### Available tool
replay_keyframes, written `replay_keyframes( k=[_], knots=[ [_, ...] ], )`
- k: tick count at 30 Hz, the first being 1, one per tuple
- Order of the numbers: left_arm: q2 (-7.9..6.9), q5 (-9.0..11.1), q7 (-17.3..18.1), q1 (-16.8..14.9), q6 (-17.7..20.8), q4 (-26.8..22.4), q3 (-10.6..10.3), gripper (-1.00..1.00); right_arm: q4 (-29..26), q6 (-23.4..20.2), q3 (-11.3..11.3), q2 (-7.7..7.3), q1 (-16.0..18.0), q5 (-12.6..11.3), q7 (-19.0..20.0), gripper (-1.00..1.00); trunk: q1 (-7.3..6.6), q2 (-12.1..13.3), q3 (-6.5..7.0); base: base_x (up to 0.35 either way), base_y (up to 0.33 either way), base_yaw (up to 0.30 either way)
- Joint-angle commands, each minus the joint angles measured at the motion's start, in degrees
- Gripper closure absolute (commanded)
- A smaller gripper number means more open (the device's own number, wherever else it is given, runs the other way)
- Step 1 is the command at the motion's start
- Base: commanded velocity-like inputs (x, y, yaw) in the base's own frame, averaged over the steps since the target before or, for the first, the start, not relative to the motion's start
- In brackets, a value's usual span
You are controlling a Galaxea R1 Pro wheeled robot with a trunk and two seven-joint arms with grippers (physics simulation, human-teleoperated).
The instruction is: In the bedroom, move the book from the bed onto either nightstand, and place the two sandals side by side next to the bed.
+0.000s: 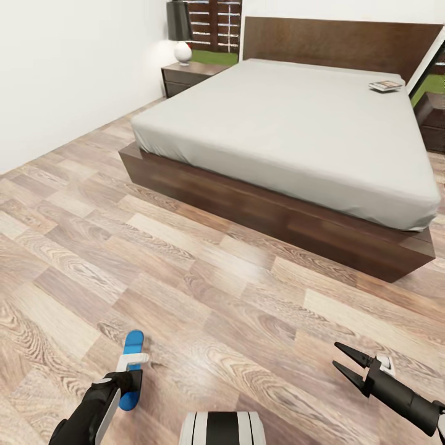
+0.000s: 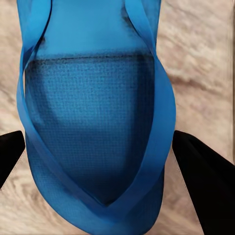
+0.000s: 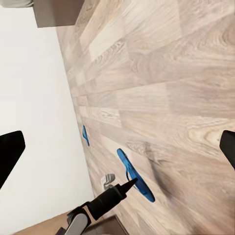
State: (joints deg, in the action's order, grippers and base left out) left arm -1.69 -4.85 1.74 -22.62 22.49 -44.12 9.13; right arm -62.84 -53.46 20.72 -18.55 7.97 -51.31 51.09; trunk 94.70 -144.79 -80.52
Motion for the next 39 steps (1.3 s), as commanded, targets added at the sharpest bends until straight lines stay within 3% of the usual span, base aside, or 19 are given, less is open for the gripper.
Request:
replay_keyframes(
  k=[1, 13, 16, 18, 20, 21, 22, 23, 25, 30, 35, 39],
  knots=[
    [0.02, -0.5, 0.2, 0.0, 0.3, -0.1, 0.1, 1.00, 0.0, -0.2, 0.1, 0.00, 0.0, 0.1, 0.2, -1.00, -0.03, 0.0, 0.19, 0.000, 0.000, 0.000],
    [0.02, -0.4, 0.5, 0.0, 0.1, -0.1, 0.2, 1.00, -0.2, 0.0, 0.1, 0.00, 0.0, 0.6, 0.0, -1.00, -0.34, 0.2, 2.85, 0.000, 0.000, 0.000],
    [-0.09, 2.0, 1.4, 0.0, 0.1, -0.1, 0.2, 1.00, 0.1, 0.4, 0.0, 0.02, 0.0, 1.8, -0.3, -1.00, -0.42, 0.2, 3.51, 0.000, 0.000, 0.000],
    [-0.32, 5.0, 4.0, 0.0, 0.1, -0.1, 0.2, 1.00, 0.3, 1.4, -0.2, 0.02, 0.0, 5.5, -0.4, -1.00, -0.47, 0.2, 3.96, 0.000, 0.000, 0.000],
    [-0.49, 7.1, 8.8, 0.1, 0.1, -0.1, 0.2, 1.00, 0.7, 5.1, -0.3, 0.09, 0.0, 12.4, -0.3, -1.00, -0.52, 0.3, 4.40, 0.000, 0.000, 0.000],
    [-0.56, 7.6, 11.8, 0.2, 0.0, -0.1, 0.2, 1.00, 1.4, 7.9, -0.3, 0.21, 0.0, 16.6, -0.2, -1.00, -0.55, 0.3, 4.62, 0.000, 0.000, 0.000],
    [-0.58, 7.7, 13.4, 0.2, -0.1, -0.1, 0.2, 1.00, 2.0, 9.4, -0.3, 0.29, 0.0, 18.7, -0.1, -1.00, -0.57, 0.3, 4.84, 0.000, 0.000, 0.000],
    [-0.60, 8.0, 17.7, 0.4, -0.8, -0.1, 0.2, 1.00, 4.3, 14.4, -0.3, 0.49, 0.0, 24.5, 0.0, -1.00, -0.60, 0.3, 5.07, 0.000, 0.000, 0.000],
    [-0.64, 8.2, 21.2, 0.7, -2.4, 0.0, 0.1, 1.00, 8.5, 21.2, -0.3, 0.62, -0.1, 30.3, 0.0, -1.00, -0.65, 0.3, 5.51, 0.000, 0.000, 0.000],
    [-0.66, 8.3, 23.9, 1.6, -6.3, 5.5, 0.0, 1.00, 19.3, 32.0, -0.3, 0.74, -0.1, 34.8, 0.0, -1.00, -0.78, 0.4, 6.62, 0.000, 0.000, 0.000],
    [-0.60, 8.4, 25.2, 2.0, -13.0, 9.8, -0.1, 1.00, 26.5, 38.6, -0.3, 0.79, -0.1, 35.5, 0.0, -1.00, -0.91, 0.5, 7.72, 0.000, 0.000, 0.000],
    [-0.53, 8.4, 25.5, 2.0, -14.7, 11.4, -0.1, 1.00, 29.6, 41.7, -0.3, 0.78, -0.1, 35.6, 0.0, -1.00, -1.01, 0.5, 8.61, 0.000, 0.000, 0.000]
  ],
)
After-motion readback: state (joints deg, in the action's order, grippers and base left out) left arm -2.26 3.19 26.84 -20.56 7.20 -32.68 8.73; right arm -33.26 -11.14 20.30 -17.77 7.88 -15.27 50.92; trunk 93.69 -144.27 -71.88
